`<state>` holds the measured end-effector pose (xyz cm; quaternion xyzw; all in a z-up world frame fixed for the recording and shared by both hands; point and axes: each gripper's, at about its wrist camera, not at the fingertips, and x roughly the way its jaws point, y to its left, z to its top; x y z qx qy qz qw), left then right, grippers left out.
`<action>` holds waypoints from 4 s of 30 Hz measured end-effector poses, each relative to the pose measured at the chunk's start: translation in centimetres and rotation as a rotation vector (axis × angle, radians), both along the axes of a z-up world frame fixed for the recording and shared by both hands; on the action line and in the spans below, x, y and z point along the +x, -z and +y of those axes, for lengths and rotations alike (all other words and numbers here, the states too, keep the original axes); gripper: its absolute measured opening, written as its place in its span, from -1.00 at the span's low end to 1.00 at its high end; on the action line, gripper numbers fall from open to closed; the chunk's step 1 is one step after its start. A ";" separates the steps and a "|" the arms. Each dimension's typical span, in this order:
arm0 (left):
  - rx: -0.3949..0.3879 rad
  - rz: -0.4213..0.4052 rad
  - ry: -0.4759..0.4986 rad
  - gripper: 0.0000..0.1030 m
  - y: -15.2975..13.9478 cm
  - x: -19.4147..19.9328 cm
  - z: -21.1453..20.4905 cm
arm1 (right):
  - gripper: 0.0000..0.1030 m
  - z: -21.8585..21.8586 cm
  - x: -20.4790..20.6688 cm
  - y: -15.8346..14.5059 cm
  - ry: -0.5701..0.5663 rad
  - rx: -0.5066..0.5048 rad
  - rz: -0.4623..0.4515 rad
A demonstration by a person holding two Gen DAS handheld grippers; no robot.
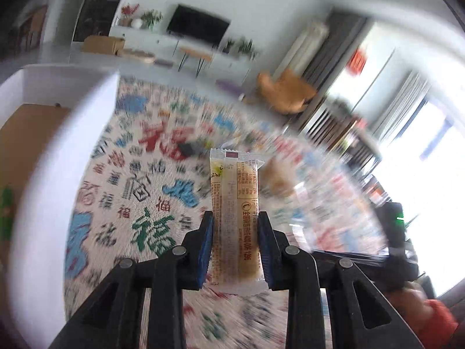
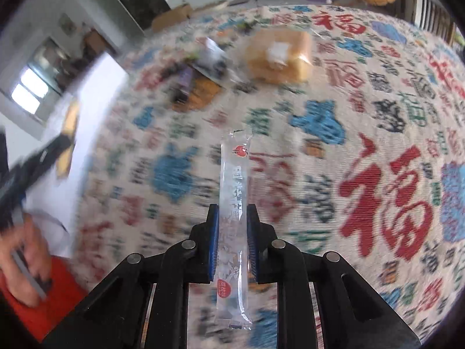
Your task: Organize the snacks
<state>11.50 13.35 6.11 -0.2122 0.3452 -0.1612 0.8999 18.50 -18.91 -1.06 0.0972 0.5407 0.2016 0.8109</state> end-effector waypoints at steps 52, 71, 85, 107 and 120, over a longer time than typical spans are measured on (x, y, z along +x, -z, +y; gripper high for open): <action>0.541 0.159 0.064 1.00 13.2 7.1 -15.5 | 0.59 -8.4 0.1 5.0 0.324 -0.351 -0.259; 0.542 0.160 0.064 1.00 13.3 7.3 -15.5 | 0.63 -8.5 -0.1 5.0 0.330 -0.352 -0.257; 0.542 0.160 0.065 1.00 13.2 7.3 -15.4 | 0.63 -8.5 -0.1 5.1 0.330 -0.352 -0.257; 0.542 0.160 0.065 1.00 13.3 7.2 -15.5 | 0.63 -8.6 0.0 5.1 0.330 -0.351 -0.257; 0.542 0.160 0.065 1.00 13.2 7.2 -15.5 | 0.63 -8.5 -0.1 5.1 0.330 -0.350 -0.257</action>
